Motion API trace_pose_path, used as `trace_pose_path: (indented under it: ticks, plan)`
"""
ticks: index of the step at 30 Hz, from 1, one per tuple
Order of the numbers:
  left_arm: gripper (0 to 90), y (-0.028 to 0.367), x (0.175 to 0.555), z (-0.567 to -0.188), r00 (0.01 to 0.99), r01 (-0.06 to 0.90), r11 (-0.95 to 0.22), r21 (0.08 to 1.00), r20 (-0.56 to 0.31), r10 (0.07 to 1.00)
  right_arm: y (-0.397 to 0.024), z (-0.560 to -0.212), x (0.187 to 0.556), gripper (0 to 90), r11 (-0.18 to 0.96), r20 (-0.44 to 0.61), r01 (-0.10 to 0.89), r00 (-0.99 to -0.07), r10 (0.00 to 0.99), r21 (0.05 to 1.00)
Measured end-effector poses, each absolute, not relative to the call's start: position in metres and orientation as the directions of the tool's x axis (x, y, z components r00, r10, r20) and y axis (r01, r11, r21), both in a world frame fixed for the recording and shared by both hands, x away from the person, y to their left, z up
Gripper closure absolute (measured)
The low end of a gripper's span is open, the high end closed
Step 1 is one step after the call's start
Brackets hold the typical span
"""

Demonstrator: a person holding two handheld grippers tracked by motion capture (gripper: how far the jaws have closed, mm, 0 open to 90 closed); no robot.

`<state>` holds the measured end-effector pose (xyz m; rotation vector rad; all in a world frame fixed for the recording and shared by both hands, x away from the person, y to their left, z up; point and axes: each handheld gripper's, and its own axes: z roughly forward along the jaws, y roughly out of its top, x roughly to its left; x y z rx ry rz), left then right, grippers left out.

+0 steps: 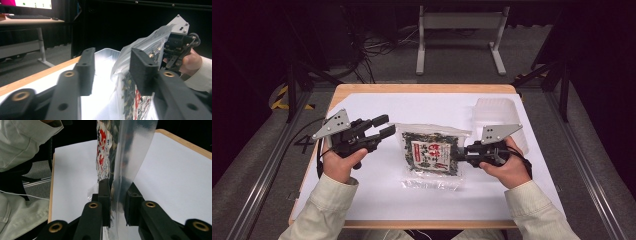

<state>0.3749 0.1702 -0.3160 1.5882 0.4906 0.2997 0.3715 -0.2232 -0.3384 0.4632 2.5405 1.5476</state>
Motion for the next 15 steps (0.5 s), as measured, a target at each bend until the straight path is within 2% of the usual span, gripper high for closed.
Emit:
trace_pose_path:
  ticks: [5, 15]
  plan:
    - [45.3, 0.173, 0.377, -0.319, 0.867, 0.143, -0.048, 0.989, -0.101, 0.488, -0.227, -0.332, 0.37, 78.1, 0.417, 0.045, 0.194, -0.939, 0.341, 0.888]
    - [40.3, 0.18, 0.378, -0.332, 0.858, 0.188, -0.109, 0.976, -0.11, 0.502, -0.236, -0.318, 0.368, 78.1, 0.377, 0.049, 0.208, -0.919, 0.39, 0.902]
